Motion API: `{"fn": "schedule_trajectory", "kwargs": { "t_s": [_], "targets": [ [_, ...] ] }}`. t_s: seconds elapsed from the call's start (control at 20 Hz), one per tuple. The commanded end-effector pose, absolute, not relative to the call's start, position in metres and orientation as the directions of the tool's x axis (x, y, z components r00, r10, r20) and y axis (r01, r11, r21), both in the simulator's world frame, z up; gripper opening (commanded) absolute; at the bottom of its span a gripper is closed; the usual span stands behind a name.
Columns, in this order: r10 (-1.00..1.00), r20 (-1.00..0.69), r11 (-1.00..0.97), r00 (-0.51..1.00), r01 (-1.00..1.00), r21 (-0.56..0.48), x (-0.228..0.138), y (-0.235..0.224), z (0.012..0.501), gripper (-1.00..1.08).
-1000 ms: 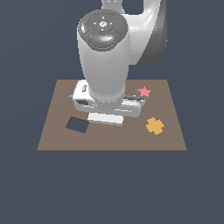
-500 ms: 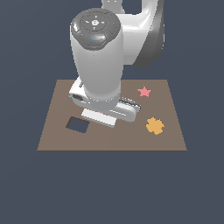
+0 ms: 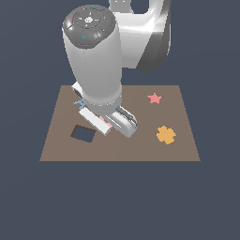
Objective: Insert a designated object into the corresponding slot on a board.
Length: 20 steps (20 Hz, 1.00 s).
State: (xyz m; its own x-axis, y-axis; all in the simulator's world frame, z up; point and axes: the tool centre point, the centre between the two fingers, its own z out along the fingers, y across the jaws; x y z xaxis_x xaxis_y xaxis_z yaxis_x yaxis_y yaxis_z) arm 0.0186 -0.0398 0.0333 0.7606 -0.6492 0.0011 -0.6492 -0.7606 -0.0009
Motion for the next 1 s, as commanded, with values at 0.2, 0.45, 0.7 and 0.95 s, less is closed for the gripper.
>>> {"fn": "schedule_trajectory", "kwargs": {
  "t_s": [0.2,0.45,0.7,0.95],
  "targets": [
    [-0.843,0.001,-0.538,0.538,-0.843,-0.002,0.009,-0.051,0.035,-1.00],
    [-0.942,0.001,-0.337,0.337,-0.942,-0.002,0.000,-0.057,0.036,-1.00],
    [-0.993,0.001,-0.121,0.121,-0.993,-0.003,-0.011,-0.061,0.037,-1.00],
    [-0.995,0.000,0.096,-0.096,-0.995,-0.003,-0.022,-0.063,0.038,-1.00]
  ]
}}
